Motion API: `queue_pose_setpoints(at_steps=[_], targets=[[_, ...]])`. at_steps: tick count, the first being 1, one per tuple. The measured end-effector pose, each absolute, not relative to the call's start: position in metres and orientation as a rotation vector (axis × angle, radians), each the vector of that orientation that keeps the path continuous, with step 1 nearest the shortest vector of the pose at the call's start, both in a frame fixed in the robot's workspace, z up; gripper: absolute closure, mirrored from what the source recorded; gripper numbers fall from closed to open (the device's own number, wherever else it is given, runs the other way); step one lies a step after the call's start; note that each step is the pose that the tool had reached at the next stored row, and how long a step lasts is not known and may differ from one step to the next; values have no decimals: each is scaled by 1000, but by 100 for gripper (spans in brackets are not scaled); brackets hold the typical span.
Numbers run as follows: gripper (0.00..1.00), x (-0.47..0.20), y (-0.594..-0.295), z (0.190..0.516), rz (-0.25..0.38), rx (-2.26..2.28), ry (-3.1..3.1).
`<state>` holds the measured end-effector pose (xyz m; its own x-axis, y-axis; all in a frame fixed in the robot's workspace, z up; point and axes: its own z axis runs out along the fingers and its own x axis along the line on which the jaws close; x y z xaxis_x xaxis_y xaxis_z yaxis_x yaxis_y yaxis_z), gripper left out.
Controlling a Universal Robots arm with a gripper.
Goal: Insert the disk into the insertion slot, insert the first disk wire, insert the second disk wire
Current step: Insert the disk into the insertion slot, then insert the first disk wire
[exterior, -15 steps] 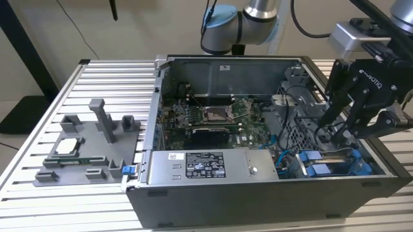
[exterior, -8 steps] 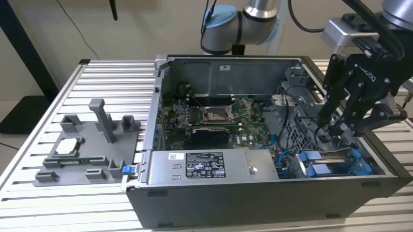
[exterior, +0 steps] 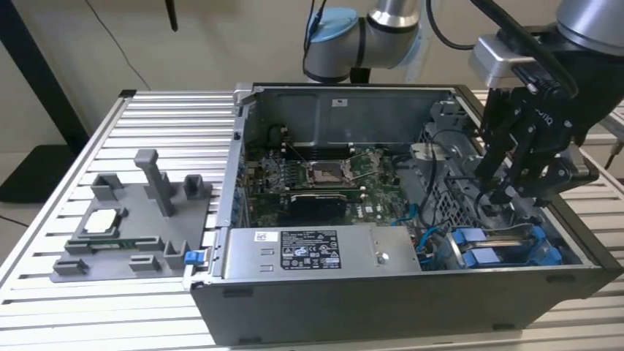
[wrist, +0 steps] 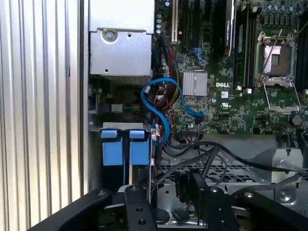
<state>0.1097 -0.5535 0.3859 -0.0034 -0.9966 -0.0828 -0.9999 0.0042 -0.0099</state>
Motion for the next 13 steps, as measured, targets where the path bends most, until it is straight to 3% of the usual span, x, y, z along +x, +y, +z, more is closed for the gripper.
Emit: queue_pose_setpoints(at_steps=[7,8,13], targets=[[0,102,-551,383,31,-2144,2144],[100,102,-551,383,20,-2140,2137],[100,102,-551,382,-20,-2120,2103]])
